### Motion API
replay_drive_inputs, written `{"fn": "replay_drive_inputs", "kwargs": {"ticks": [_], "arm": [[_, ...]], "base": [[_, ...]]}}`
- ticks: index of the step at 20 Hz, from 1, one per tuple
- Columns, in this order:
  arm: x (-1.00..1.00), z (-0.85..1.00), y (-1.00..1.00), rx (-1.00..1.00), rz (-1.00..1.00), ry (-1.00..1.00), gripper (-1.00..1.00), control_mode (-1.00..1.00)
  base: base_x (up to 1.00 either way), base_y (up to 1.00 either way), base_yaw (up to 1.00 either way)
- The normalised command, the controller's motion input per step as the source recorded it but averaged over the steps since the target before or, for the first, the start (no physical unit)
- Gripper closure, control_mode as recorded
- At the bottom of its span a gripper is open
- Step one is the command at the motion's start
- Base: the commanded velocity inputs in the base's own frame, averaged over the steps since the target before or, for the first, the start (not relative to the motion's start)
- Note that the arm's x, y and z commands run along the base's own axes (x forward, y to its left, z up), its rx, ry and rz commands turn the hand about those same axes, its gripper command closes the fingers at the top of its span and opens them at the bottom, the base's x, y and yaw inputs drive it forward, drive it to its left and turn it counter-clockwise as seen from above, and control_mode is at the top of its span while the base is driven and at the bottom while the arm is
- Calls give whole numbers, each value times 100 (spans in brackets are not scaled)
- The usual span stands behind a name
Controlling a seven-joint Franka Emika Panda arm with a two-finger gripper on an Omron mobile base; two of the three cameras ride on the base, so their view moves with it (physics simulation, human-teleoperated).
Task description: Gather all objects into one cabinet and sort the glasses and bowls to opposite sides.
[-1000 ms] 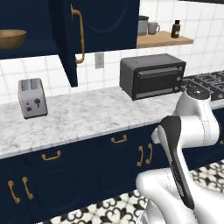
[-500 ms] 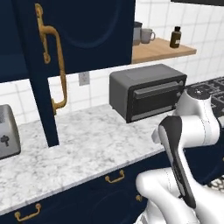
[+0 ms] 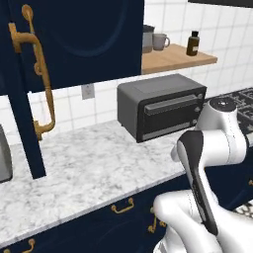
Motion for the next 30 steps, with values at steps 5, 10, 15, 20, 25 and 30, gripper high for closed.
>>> {"fn": "replay_drive_inputs", "kwargs": {"ticks": [5,10,15,20,25,30], "arm": [[0,0,0,0,0,0,-100,100],[0,0,0,0,0,0,-100,100],[0,0,0,0,0,0,-100,100],[0,0,0,0,0,0,-100,100],[0,0,0,0,0,0,-100,100],[0,54,9,-2,0,-12,-100,-100]], "base": [[50,-39,-1],[0,-82,16],[1,-71,21],[0,0,0],[1,5,0],[0,0,0]]}}
